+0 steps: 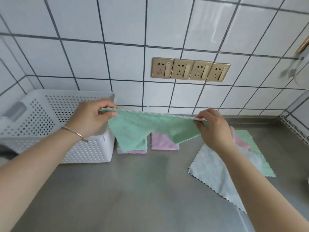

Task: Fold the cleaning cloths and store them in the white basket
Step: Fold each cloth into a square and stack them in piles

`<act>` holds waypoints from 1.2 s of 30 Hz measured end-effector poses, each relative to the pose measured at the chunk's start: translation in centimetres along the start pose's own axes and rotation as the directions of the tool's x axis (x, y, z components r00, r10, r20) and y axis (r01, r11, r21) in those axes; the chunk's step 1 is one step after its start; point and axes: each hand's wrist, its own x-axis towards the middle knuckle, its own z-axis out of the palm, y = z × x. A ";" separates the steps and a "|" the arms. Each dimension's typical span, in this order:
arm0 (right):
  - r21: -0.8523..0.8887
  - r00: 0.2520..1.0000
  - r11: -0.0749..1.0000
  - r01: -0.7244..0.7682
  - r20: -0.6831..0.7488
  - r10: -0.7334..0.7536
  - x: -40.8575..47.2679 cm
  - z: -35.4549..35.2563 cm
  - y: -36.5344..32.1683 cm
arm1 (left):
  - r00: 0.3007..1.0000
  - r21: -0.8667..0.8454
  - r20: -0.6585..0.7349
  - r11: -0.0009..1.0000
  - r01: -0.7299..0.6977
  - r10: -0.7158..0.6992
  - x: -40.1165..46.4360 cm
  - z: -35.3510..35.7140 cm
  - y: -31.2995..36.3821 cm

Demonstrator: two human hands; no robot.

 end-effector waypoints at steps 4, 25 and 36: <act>0.204 0.953 0.963 -0.178 0.278 0.118 -4.4 0.0 -0.8 | 0.980 -0.098 0.172 0.989 0.114 -0.096 -5.6 0.4 -1.4; -0.236 0.199 0.908 -0.345 0.927 0.317 -18.9 7.1 5.6 | 0.339 0.265 0.851 0.885 0.383 -0.401 -19.1 12.4 -8.2; -0.179 0.473 0.845 -0.505 0.762 0.443 -15.6 12.4 6.8 | 0.552 0.172 0.441 0.670 0.722 -0.708 -15.0 17.3 -9.9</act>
